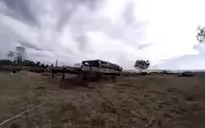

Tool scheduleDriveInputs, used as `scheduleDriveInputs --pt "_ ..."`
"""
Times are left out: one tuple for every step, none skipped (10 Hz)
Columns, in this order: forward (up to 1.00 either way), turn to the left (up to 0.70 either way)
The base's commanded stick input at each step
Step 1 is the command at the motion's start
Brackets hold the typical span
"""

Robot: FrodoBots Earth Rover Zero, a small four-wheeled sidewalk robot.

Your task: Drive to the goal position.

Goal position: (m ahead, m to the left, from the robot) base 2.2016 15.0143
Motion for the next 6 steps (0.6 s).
scheduleDriveInputs --pt "0.0 0.45" --pt "0.0 0.45" --pt "0.0 0.45" --pt "0.0 0.45" --pt "0.0 0.45" --pt "0.0 0.45"
